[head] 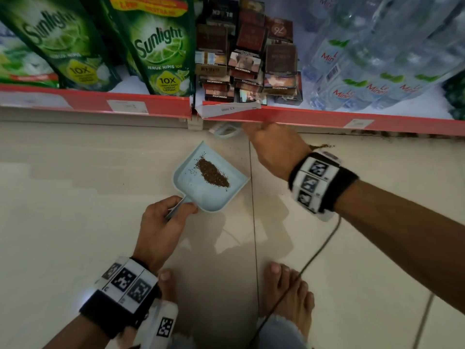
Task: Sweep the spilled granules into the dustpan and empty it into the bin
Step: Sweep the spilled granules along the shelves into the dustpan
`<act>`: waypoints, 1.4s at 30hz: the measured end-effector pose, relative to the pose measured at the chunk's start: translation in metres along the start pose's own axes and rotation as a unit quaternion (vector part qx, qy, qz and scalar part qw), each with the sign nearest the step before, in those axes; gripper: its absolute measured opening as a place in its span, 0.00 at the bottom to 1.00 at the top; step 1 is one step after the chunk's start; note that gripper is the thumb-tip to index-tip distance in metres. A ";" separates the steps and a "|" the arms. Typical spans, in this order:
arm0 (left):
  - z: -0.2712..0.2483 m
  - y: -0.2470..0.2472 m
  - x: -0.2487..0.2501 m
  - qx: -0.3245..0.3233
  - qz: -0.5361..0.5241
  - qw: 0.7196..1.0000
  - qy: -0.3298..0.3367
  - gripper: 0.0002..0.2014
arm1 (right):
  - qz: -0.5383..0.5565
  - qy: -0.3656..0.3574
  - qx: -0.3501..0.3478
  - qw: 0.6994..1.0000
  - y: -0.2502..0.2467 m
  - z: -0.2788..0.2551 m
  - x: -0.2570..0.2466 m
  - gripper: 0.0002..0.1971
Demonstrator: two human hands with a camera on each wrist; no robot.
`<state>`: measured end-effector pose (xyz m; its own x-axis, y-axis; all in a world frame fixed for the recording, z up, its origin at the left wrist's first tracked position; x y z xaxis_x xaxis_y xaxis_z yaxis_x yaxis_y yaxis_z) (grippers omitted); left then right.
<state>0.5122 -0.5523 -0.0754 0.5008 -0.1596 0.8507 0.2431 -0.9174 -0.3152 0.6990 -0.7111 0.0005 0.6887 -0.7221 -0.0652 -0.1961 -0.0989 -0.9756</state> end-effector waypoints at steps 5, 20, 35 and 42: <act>0.001 -0.003 -0.003 0.001 0.011 1.000 0.003 0.10 | -0.004 0.022 -0.040 0.999 0.018 0.017 -0.013 0.28; -0.001 -0.003 -0.003 -0.006 0.012 1.000 0.002 0.15 | 0.004 -0.049 -0.049 0.998 -0.010 -0.005 -0.001 0.34; 0.006 0.023 0.008 -0.069 0.017 0.997 0.038 0.21 | -0.069 0.036 -0.131 0.988 -0.006 -0.110 0.114 0.27; 0.011 0.037 0.018 -0.106 0.010 0.992 0.061 0.13 | -0.119 -0.015 -0.159 0.980 0.000 -0.075 0.077 0.30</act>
<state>0.5396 -0.5853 -0.0762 0.3962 -0.2091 0.8940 0.0476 -0.9678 -0.2474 0.6997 -0.8184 0.0111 0.7607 -0.6324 0.1464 -0.2304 -0.4739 -0.8499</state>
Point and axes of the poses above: each hand's wrist, its own z-axis towards the middle knuckle, its own y-axis out of the palm, x = y × z, the point moved 6 cm from there along z, towards the middle knuckle, and after that the axes turned 4 degrees about z, right-handed, at the moved point
